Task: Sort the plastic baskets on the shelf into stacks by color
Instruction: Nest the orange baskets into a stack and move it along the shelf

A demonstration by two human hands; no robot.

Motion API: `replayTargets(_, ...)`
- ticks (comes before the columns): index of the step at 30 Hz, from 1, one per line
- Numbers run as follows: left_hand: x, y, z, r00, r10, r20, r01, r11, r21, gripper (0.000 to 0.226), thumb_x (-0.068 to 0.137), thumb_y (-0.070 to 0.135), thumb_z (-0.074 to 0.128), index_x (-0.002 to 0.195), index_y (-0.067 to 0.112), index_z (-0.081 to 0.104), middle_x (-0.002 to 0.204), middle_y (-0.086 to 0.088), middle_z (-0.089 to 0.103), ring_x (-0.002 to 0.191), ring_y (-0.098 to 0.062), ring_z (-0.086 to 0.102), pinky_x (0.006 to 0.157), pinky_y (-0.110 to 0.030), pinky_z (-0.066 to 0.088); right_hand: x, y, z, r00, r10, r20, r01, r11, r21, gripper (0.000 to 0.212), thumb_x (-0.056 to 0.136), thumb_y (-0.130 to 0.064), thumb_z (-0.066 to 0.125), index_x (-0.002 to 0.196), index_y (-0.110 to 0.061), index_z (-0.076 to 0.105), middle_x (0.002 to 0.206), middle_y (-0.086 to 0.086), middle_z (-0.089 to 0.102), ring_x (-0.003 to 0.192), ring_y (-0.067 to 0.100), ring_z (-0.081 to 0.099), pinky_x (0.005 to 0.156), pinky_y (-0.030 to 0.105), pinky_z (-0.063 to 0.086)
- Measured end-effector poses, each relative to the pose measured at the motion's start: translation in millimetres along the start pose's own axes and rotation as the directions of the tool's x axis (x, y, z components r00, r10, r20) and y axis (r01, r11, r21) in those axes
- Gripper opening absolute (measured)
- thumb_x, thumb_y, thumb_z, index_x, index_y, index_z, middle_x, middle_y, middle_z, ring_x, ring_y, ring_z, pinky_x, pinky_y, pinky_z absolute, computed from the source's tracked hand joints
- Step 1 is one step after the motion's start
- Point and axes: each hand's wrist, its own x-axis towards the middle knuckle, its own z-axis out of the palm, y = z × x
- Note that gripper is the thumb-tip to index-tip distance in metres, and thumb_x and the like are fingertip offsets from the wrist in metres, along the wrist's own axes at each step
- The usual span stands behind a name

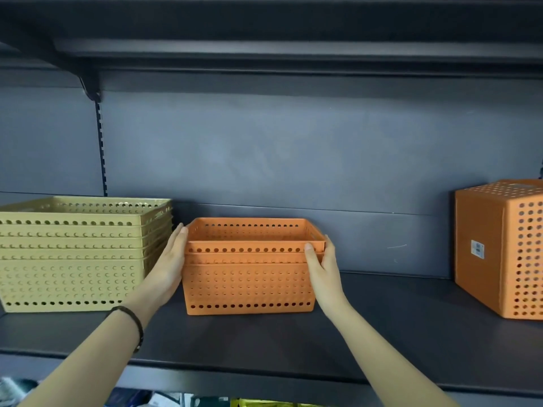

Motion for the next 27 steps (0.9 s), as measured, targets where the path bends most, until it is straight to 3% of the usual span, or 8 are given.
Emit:
replayTargets(5, 28.1, -30.3, -5.4, 0.993, -0.072, 0.091, 0.072, 0.997, 0.003, 0.081, 0.07, 0.088, 0.042, 0.142, 0.052, 0.032, 0.151, 0.014, 0.04, 0.139, -0.012, 0.036, 0.114, -0.049, 0.024, -2.8, 7.3, -9.5, 0.996, -0.022, -0.087, 0.018, 0.999, -0.045, 0.055, 0.1, -0.044, 0.04, 0.15, -0.027, 0.025, 0.141, -0.003, 0.047, 0.126, 0.014, 0.048, 0.107, 0.041, 0.041)
replayTargets(8, 18.4, -15.4, 13.5, 0.993, -0.057, 0.107, 0.055, 0.998, 0.026, 0.084, 0.072, 0.088, 0.038, 0.145, 0.046, 0.03, 0.151, 0.012, 0.039, 0.14, -0.012, 0.034, 0.115, -0.047, 0.023, -2.5, 7.6, -20.1, 0.99, -0.019, -0.138, 0.01, 0.998, -0.061, 0.052, 0.101, -0.043, 0.039, 0.148, -0.027, 0.027, 0.138, -0.002, 0.05, 0.123, 0.015, 0.051, 0.105, 0.04, 0.043)
replayTargets(12, 4.4, 12.6, 37.1, 1.0, 0.005, -0.007, -0.004, 0.988, 0.153, 0.065, 0.096, 0.056, 0.03, 0.151, 0.021, 0.027, 0.151, -0.003, 0.039, 0.139, -0.022, 0.035, 0.112, -0.038, 0.023, -4.9, 0.5, -39.0, 0.996, -0.023, -0.089, 0.011, 0.99, -0.137, 0.048, 0.1, -0.038, 0.045, 0.144, -0.023, 0.033, 0.127, -0.006, 0.054, 0.112, 0.009, 0.053, 0.094, 0.029, 0.043)
replayTargets(16, 1.5, 24.0, 35.0, 0.987, 0.129, -0.101, -0.081, 0.922, 0.38, 0.049, 0.1, 0.038, 0.038, 0.141, 0.011, 0.044, 0.138, -0.015, 0.053, 0.128, -0.032, 0.047, 0.102, -0.041, 0.036, -5.8, -4.5, -63.3, 1.0, -0.013, -0.01, 0.01, 0.965, -0.264, 0.041, 0.099, -0.031, 0.052, 0.138, -0.021, 0.045, 0.12, -0.011, 0.055, 0.108, 0.002, 0.054, 0.093, 0.022, 0.044)
replayTargets(18, -3.1, 28.9, 35.4, 0.943, 0.322, -0.083, -0.211, 0.773, 0.599, 0.042, 0.097, 0.031, 0.048, 0.131, 0.007, 0.054, 0.127, -0.018, 0.061, 0.119, -0.036, 0.054, 0.097, -0.044, 0.042, -6.6, -2.6, -77.7, 1.0, -0.004, 0.012, 0.008, 0.921, -0.389, 0.041, 0.098, -0.034, 0.051, 0.135, -0.016, 0.05, 0.125, -0.005, 0.059, 0.118, 0.011, 0.056, 0.102, 0.032, 0.045)
replayTargets(21, -11.2, 36.5, 52.5, 0.825, 0.536, 0.178, -0.43, 0.391, 0.813, 0.037, 0.09, 0.031, 0.054, 0.119, 0.01, 0.063, 0.121, -0.014, 0.066, 0.119, -0.036, 0.055, 0.101, -0.051, 0.042, -12.1, -2.0, -99.4, 0.999, 0.001, 0.047, 0.028, 0.789, -0.613, 0.06, 0.092, -0.056, 0.044, 0.139, -0.019, 0.048, 0.138, 0.0, 0.055, 0.127, 0.018, 0.051, 0.104, 0.038, 0.044)
replayTargets(23, -23.3, 46.2, 76.4, 0.751, 0.553, 0.36, -0.548, 0.22, 0.807, 0.039, 0.088, 0.036, 0.051, 0.116, 0.015, 0.066, 0.118, -0.01, 0.068, 0.117, -0.033, 0.057, 0.099, -0.051, 0.042, -16.5, -0.9, -113.9, 0.997, 0.001, 0.078, 0.056, 0.684, -0.728, 0.059, 0.095, -0.054, 0.045, 0.144, -0.021, 0.043, 0.145, 0.0, 0.048, 0.134, 0.018, 0.043, 0.107, 0.037, 0.04)
replayTargets(27, -47.2, 57.8, 138.7, 0.632, 0.49, 0.6, -0.691, 0.007, 0.723, 0.043, 0.084, 0.045, 0.044, 0.112, 0.023, 0.069, 0.104, -0.002, 0.073, 0.103, -0.024, 0.065, 0.093, -0.041, 0.045, -19.8, 2.9, -148.7, 0.986, -0.043, 0.163, 0.164, 0.462, -0.872, 0.06, 0.095, -0.051, 0.048, 0.147, -0.022, 0.039, 0.15, -0.001, 0.043, 0.139, 0.019, 0.035, 0.111, 0.036, 0.035)
